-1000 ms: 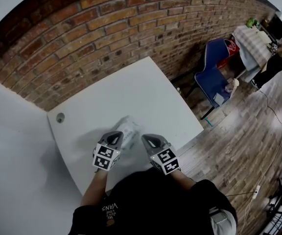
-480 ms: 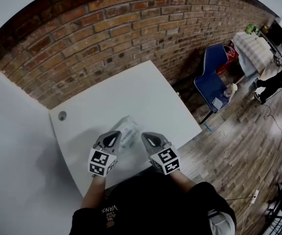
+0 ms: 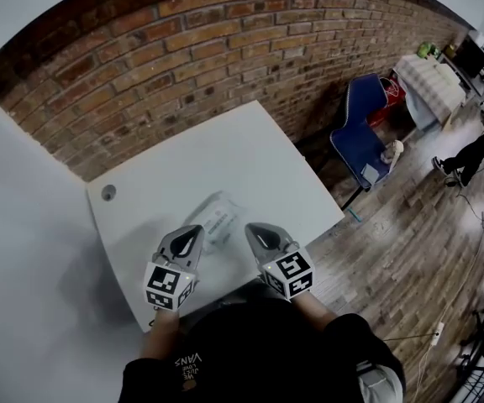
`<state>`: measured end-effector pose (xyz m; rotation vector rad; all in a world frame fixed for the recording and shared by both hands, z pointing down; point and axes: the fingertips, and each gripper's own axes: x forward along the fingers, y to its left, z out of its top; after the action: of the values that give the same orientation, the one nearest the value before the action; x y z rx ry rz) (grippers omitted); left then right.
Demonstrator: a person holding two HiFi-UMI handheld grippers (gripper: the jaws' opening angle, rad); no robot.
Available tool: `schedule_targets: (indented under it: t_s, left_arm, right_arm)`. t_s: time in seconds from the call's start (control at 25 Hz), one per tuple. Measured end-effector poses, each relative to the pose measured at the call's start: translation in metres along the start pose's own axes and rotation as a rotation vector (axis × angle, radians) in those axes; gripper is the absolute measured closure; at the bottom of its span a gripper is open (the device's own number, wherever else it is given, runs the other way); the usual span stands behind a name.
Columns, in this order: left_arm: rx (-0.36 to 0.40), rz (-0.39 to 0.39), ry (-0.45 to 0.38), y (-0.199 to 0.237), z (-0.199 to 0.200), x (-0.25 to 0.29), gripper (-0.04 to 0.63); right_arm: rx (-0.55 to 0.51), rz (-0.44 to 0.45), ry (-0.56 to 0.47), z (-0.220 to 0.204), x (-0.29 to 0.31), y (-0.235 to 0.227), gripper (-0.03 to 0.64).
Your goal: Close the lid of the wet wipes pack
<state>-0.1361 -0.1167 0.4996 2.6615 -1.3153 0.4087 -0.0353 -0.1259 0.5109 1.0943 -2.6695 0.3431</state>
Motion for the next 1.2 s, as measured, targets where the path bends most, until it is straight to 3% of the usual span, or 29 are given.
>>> schedule_targets:
  t_s: [0.68, 1.2]
  left_arm:
    - [-0.021, 0.026, -0.087, -0.017, 0.002, -0.056, 0.598]
    - [-0.039, 0.007, -0.079, -0.035, -0.011, -0.081, 0.598]
  right_arm:
    - [-0.003, -0.037, -0.017, 0.0, -0.03, 0.031, 0.62]
    - [-0.002, -0.048, -0.023, -0.004, -0.045, 0.046, 0.62]
